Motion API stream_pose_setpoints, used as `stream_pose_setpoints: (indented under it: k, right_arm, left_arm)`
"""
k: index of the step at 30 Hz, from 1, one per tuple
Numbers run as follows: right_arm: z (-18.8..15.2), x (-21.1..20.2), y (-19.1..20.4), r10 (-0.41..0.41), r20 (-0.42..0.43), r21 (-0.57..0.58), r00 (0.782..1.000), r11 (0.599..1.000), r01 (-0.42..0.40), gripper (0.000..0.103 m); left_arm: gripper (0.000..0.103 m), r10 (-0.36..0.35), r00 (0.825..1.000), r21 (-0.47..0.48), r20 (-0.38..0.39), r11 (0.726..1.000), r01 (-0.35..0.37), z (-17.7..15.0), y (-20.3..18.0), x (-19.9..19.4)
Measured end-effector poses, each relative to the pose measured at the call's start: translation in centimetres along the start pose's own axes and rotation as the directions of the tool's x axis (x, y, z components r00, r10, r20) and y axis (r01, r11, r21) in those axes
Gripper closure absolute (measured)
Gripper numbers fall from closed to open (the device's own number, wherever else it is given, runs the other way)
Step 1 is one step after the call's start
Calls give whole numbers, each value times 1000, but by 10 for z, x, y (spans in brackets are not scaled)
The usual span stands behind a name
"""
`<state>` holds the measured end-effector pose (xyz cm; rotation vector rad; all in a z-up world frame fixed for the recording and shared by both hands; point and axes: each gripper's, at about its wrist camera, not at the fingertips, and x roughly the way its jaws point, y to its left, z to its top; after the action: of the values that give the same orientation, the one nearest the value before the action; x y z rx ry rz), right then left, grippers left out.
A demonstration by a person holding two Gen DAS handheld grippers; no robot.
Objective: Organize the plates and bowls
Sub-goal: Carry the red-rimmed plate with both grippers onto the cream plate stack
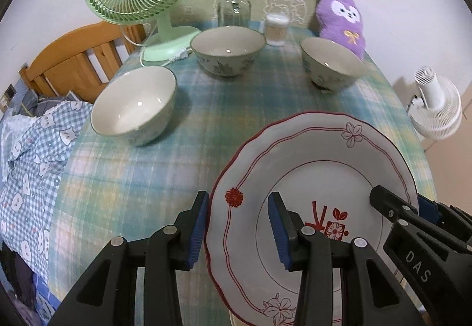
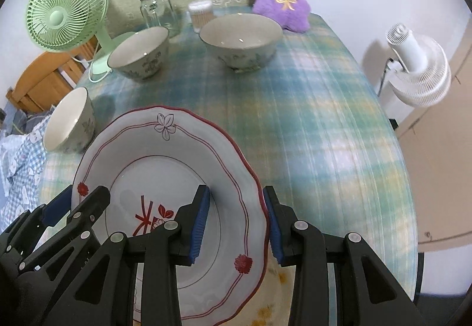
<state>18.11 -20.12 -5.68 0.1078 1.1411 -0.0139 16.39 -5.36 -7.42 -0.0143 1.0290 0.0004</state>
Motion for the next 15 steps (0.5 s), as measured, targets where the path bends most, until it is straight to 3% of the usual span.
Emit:
stream_pose_setpoints:
  k: [15]
  right_arm:
    - [-60, -4, -24, -72, -46, 104, 996, 992, 77, 63]
  left_arm:
    - [62, -32, 998, 113, -54, 993, 38, -45, -22, 5]
